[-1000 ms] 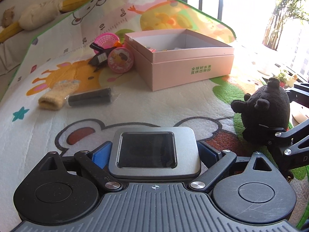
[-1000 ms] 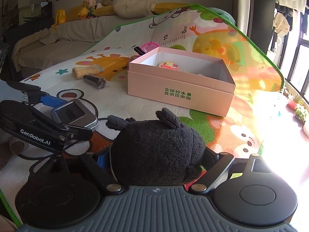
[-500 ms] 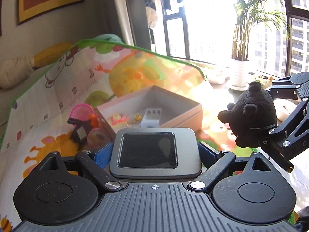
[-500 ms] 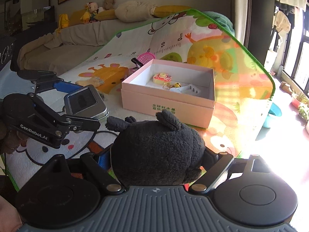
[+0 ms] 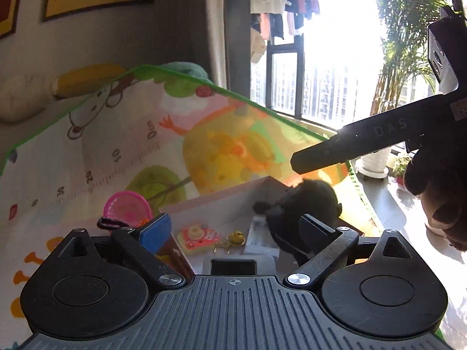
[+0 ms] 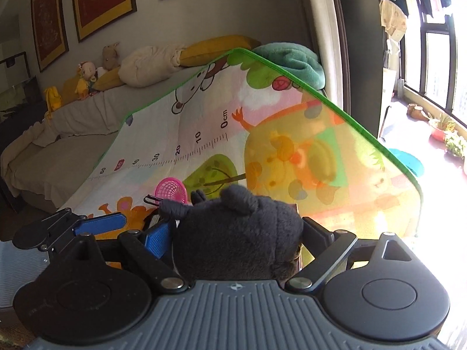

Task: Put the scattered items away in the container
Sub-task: 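Open both grippers to drop the tin and plush into the box, withdraw left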

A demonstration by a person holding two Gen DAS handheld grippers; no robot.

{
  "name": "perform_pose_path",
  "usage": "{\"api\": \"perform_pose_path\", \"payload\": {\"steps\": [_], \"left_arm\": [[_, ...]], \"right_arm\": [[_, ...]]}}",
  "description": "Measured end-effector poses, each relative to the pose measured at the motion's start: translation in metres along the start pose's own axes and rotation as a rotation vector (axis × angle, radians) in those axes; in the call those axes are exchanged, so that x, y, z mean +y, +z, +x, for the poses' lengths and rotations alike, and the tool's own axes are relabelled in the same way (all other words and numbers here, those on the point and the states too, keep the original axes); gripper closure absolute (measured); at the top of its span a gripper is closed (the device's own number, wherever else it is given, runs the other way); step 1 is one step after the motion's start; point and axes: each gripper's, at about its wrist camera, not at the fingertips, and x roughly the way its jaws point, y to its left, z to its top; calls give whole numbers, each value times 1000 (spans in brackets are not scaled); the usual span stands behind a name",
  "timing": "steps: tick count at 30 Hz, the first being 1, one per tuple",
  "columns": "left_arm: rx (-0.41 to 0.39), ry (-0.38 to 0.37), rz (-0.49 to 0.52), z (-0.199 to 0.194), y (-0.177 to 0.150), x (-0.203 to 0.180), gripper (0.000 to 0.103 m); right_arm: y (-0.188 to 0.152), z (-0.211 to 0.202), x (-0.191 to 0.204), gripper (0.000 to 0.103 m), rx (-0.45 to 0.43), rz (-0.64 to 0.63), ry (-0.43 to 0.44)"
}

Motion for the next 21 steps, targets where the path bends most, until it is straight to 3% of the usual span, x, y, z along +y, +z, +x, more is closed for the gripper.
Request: {"api": "perform_pose_path", "payload": {"steps": [9, 16, 17, 19, 20, 21], "left_arm": [[148, 206, -124, -56, -78, 54, 1], [208, 425, -220, -81, -120, 88, 0], [205, 449, -221, -86, -124, 91, 0], [195, 462, -244, -96, -130, 97, 0], [191, 466, -264, -100, -134, 101, 0], [189, 472, -285, -102, -137, 104, 0]], "right_arm": [[-23, -20, -8, 11, -83, -10, -45], [-53, -16, 63, 10, -108, -233, -41], [-62, -13, 82, 13, -94, -304, -31], [-81, -5, 115, 30, -72, -412, 3], [-92, 1, 131, 43, -37, -449, 47], [-100, 8, 144, 50, 0, -469, 93]]}}
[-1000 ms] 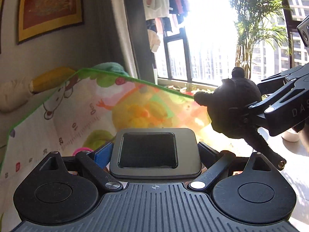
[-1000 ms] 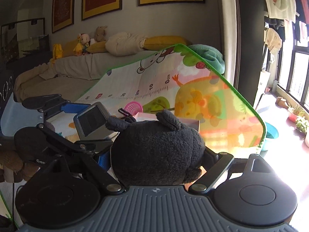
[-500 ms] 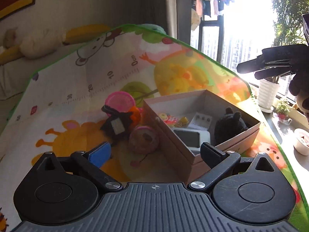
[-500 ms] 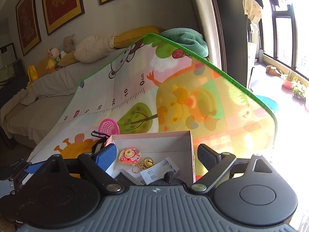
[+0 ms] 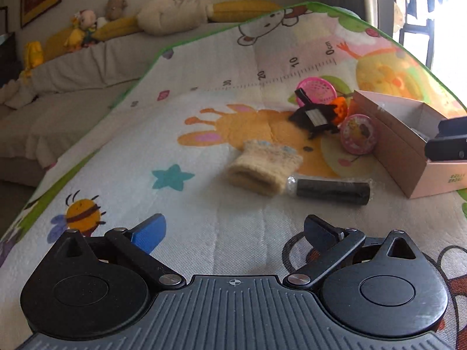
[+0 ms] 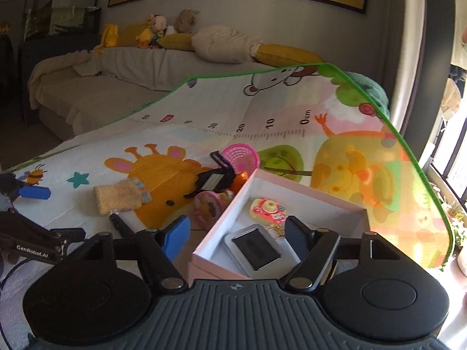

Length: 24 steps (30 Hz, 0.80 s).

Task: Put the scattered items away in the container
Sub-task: 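Open both grippers to drop the tin and plush into the box, withdraw left, then grasp the black foam tube with the right gripper and lift it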

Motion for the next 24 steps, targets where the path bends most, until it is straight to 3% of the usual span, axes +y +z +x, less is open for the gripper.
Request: {"api": "perform_pose_path", "payload": {"steps": [2, 6, 11, 12, 15, 18, 24], "left_arm": [[19, 8, -53, 3, -1, 9, 0], [25, 9, -126, 5, -2, 19, 0], [28, 8, -115, 6, -2, 18, 0], [33, 6, -114, 6, -2, 17, 0], [38, 10, -106, 7, -2, 16, 0], [40, 12, -99, 7, -2, 14, 0], [39, 18, -56, 5, -2, 3, 0]], "right_arm": [[-6, 15, 31, 50, 29, -44, 84], [-13, 45, 78, 50, 35, -185, 63], [-9, 81, 85, 51, 90, -190, 75], [-10, 81, 83, 57, 89, -179, 85], [-16, 68, 76, 78, 96, -170, 111], [-30, 43, 67, 80, 107, -185, 132], [-75, -19, 26, 80, 163, -234, 88]]}}
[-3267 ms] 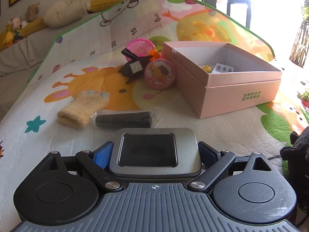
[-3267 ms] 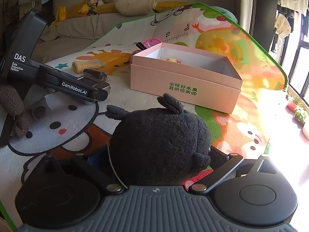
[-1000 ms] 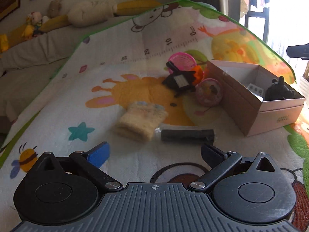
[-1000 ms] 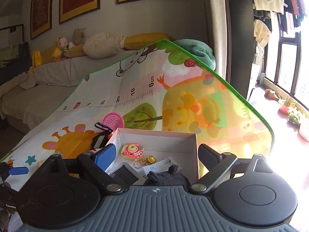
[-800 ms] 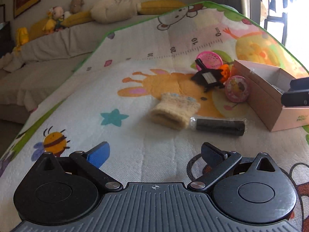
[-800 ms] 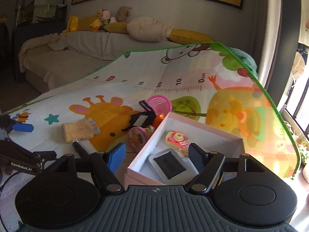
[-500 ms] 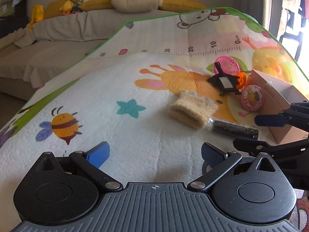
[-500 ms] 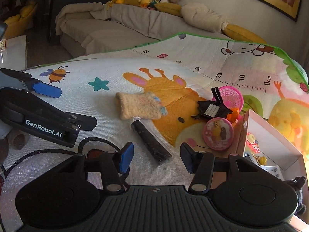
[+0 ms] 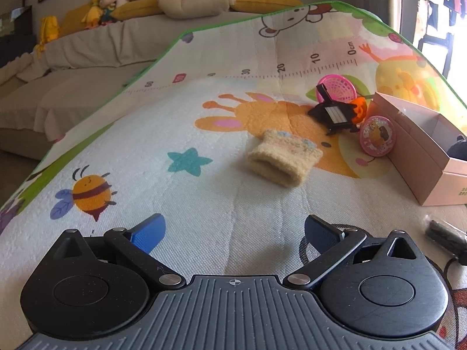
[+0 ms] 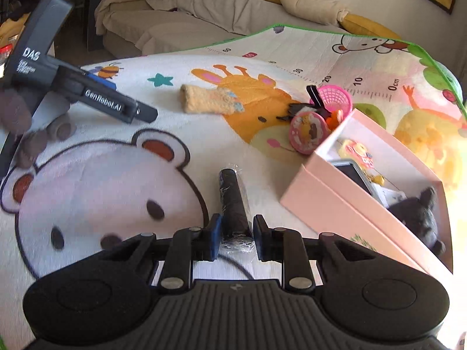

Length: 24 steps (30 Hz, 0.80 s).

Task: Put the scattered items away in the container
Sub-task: 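Grasp the black foam tube with the right gripper and lift it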

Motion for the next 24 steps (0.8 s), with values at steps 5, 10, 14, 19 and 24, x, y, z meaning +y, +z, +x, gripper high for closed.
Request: {"api": "perform_pose_path", "payload": {"steps": [5, 10, 14, 19, 24], "left_arm": [[25, -93, 23, 1, -1, -28, 0], [29, -166, 103, -3, -5, -60, 0], [39, -154, 142, 0, -7, -73, 0], [25, -140, 156, 0, -2, -73, 0], [-38, -59, 205, 12, 18, -66, 0]], "right_arm": [[-43, -20, -26, 75, 39, -43, -189], [-59, -19, -53, 41, 33, 80, -411], [-58, -29, -72, 11, -54, 395, -329], [-51, -8, -75, 0, -94, 622, -260], [-46, 5, -65, 19, -87, 574, -280]]}}
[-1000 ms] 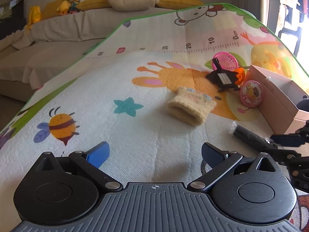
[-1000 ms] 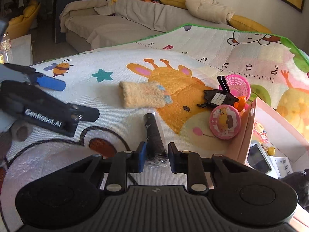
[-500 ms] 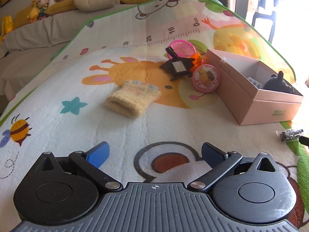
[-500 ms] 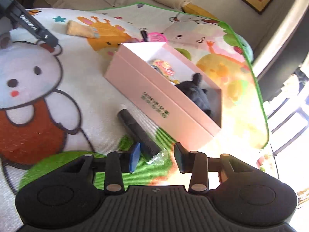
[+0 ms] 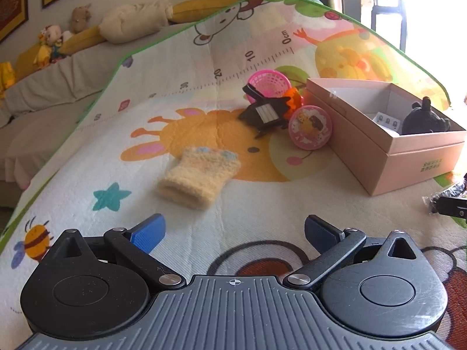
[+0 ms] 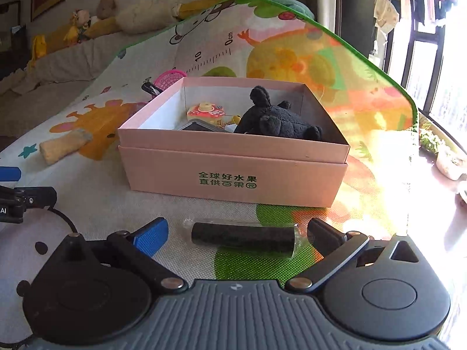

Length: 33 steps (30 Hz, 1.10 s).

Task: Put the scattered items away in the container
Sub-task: 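Grasp the beige knitted sleeve with the left gripper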

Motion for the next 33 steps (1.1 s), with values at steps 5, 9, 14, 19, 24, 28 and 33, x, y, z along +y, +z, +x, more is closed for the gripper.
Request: {"api": "perform_pose_path", "payload": {"steps": [5, 9, 14, 19, 24, 28, 33], "left_arm": [[-9, 58, 24, 30, 23, 13, 0], [35, 43, 38, 57, 31, 19, 0], [29, 30, 49, 64, 29, 15, 0], [25, -14, 39, 58, 28, 13, 34], [6, -25, 81, 43, 19, 4, 43], [11, -101, 57, 22, 9, -1, 44], [22, -290, 45, -22, -12, -22, 40]], "right_arm": [[-12, -20, 1, 41, 42, -10, 125], [-34, -43, 19, 36, 42, -38, 238], [-34, -45, 25, 8, 35, -43, 207], [-32, -36, 22, 5, 69, -18, 200], [-31, -32, 24, 0, 88, -27, 179], [-31, -31, 29, 0, 102, -59, 156], [-29, -29, 29, 0, 110, -66, 161]]}}
